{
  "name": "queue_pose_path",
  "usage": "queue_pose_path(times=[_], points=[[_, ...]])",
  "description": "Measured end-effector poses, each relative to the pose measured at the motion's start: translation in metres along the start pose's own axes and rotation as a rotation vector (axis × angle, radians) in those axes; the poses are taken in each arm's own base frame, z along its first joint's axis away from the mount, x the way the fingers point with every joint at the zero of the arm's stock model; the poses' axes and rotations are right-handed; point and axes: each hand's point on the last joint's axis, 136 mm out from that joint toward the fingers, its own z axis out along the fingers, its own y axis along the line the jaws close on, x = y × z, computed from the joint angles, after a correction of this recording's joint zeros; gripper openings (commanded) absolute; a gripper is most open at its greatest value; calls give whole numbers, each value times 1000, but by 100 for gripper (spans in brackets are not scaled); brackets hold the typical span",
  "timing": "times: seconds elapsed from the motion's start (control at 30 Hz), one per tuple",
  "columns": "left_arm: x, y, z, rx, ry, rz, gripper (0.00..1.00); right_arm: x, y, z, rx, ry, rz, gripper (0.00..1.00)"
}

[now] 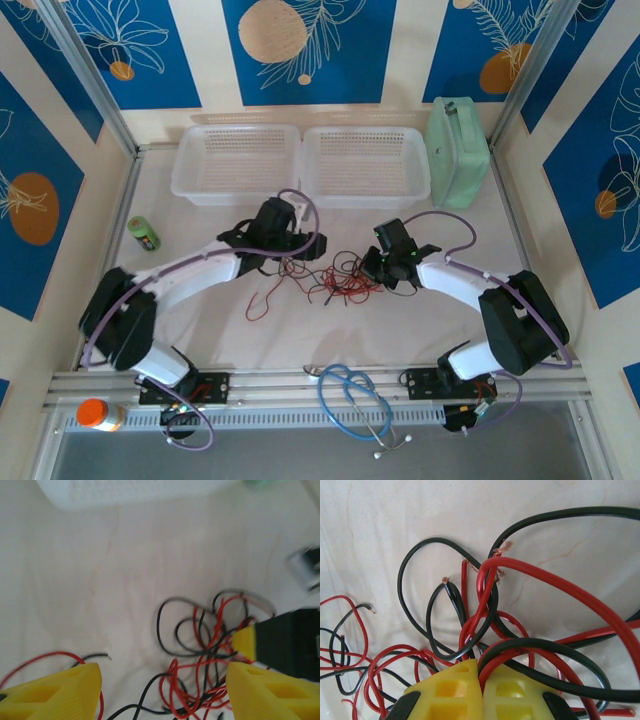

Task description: Untangle the cables

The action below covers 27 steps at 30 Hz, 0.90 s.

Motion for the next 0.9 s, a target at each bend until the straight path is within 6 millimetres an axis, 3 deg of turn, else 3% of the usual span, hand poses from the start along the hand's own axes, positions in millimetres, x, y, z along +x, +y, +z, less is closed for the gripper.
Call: queue_pose_path(times=[0.17,0.43,0.67,0.73,0.87,0.9], points=[[40,-5,41,95,188,23,63,-3,4,-6,-17,-17,-9,0],[45,-26,57,185,273,147,57,-3,1,-6,-12,-20,-5,0],[72,-16,72,165,364,179,46,-4,-1,-5,-8,-21,1,0],[78,-15,74,160,381,187,38,-4,-1,-6,-9,-22,1,0],[86,-15,76,148,390,206,4,-6,0,-8,-17,-29,4,0],[88,-13,77,139,391,202,0,-6,0,-9,-19,-31,6,0]])
